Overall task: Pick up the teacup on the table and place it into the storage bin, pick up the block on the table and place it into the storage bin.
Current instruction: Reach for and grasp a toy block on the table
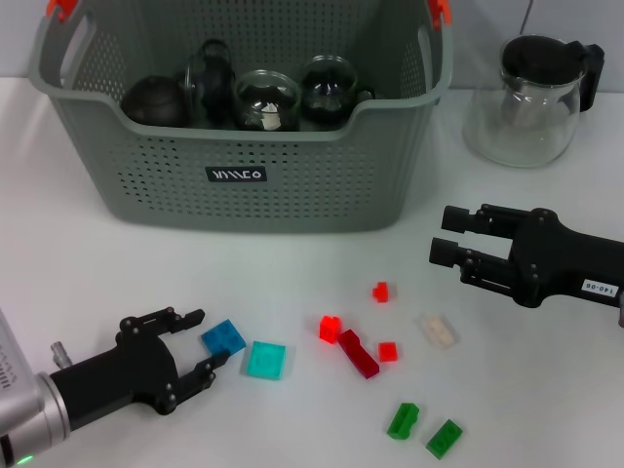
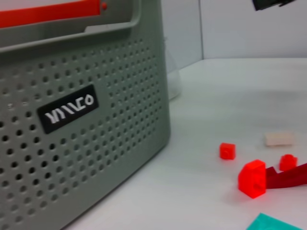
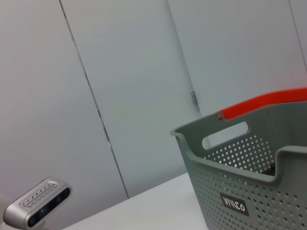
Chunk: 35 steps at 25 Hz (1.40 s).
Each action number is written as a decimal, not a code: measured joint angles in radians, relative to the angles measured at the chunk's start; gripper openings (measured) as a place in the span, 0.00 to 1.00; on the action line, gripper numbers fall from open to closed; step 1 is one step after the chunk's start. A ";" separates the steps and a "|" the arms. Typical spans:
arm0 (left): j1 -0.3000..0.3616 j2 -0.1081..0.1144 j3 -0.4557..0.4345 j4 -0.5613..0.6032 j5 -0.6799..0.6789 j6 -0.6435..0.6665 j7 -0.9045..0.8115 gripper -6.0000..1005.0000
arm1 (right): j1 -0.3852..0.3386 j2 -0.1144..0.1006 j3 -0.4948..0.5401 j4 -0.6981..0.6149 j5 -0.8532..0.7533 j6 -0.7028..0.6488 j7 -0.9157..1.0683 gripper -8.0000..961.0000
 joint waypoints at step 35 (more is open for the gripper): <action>-0.013 0.003 -0.001 -0.028 0.012 -0.035 -0.013 0.55 | -0.006 0.000 0.000 0.000 0.000 0.003 -0.004 0.58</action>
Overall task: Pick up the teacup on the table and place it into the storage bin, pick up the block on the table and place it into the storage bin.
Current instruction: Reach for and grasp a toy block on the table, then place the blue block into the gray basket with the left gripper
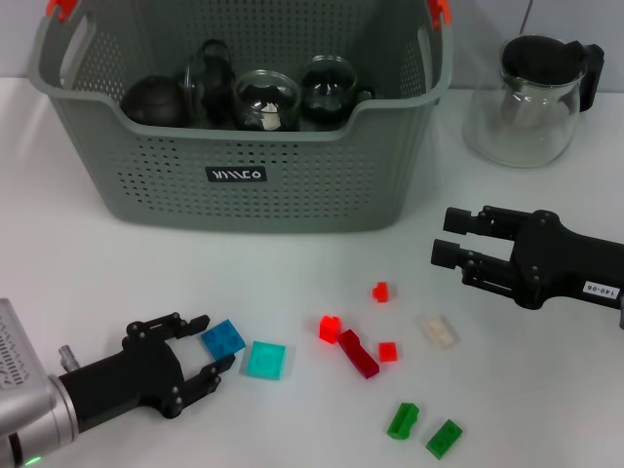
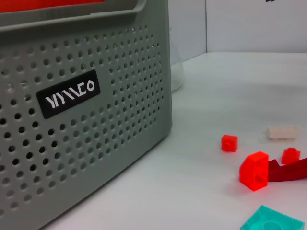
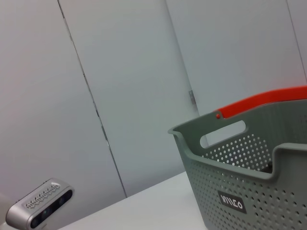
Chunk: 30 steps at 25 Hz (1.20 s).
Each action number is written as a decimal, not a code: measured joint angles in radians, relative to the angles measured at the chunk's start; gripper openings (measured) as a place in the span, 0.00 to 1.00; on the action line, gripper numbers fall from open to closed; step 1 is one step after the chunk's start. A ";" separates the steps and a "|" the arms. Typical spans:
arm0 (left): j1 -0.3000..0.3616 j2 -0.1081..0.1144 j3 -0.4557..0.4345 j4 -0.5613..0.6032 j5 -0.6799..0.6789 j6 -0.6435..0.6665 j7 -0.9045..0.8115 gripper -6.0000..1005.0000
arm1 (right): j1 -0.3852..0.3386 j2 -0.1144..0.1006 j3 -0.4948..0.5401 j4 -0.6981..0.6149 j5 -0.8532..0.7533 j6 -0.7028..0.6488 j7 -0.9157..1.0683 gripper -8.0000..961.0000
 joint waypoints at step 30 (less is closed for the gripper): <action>-0.041 0.056 -0.245 0.154 -0.016 0.620 -0.309 0.40 | 0.000 0.000 0.000 0.000 0.000 -0.004 -0.003 0.58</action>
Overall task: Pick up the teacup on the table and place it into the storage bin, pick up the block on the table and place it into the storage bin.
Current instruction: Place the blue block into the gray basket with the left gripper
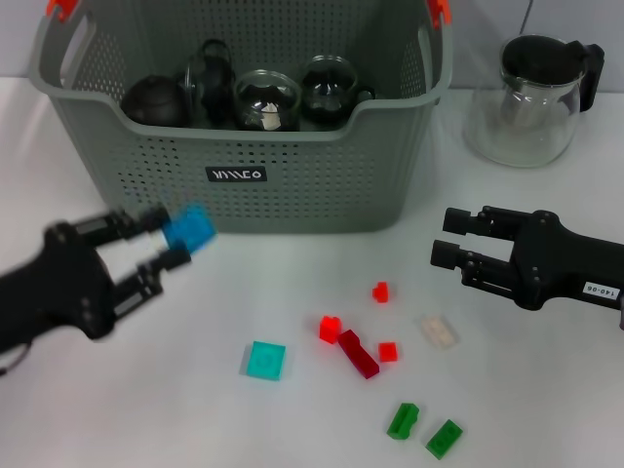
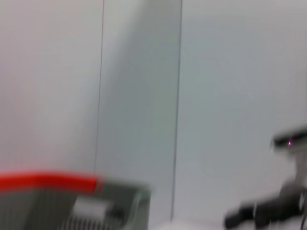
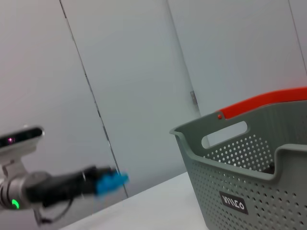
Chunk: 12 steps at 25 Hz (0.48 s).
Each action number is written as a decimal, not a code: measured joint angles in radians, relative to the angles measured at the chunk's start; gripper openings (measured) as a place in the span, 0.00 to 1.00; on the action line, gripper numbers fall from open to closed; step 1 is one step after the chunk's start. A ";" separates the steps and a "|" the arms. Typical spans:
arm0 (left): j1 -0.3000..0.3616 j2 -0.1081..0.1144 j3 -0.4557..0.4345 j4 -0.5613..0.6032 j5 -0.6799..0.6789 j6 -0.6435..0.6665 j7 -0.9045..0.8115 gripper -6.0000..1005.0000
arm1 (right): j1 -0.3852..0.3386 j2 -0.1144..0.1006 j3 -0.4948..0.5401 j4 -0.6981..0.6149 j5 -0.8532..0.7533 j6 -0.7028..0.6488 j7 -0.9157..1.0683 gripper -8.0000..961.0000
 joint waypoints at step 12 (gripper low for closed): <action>-0.265 0.065 -0.045 0.089 -0.156 0.008 -0.544 0.40 | 0.006 0.004 0.000 0.000 0.000 0.000 0.000 0.58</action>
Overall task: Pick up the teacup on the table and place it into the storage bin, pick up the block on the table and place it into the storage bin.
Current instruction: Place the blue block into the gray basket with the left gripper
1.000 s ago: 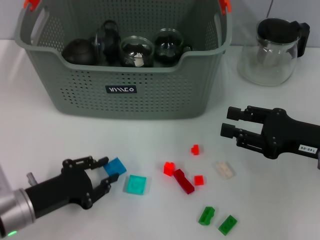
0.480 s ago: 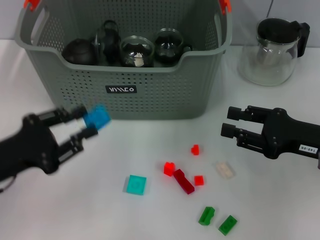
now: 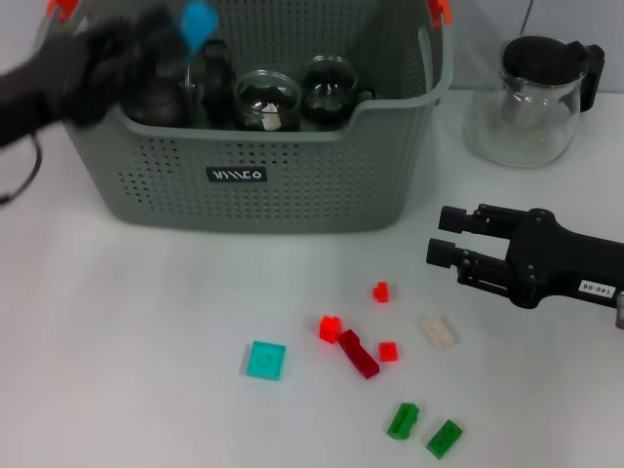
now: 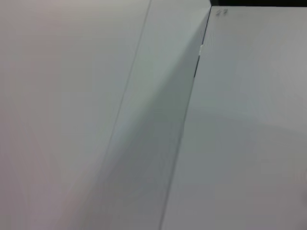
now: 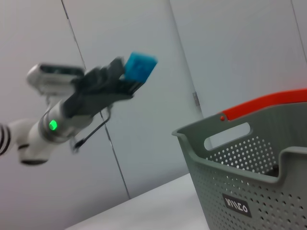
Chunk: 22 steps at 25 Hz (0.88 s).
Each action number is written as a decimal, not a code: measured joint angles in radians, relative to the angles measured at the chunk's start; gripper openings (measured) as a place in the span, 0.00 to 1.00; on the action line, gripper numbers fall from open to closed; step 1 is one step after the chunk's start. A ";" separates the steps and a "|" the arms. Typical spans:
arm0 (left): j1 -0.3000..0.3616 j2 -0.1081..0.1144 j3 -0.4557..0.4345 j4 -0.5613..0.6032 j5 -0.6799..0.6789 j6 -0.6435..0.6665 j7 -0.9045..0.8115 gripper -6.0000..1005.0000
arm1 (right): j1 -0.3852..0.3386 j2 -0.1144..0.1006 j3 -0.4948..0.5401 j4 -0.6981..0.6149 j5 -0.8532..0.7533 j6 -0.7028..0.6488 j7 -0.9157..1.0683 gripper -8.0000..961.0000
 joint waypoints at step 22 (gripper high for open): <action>-0.184 -0.005 0.755 0.215 0.140 -0.914 -0.412 0.40 | 0.000 0.002 0.000 0.011 0.000 0.008 -0.002 0.58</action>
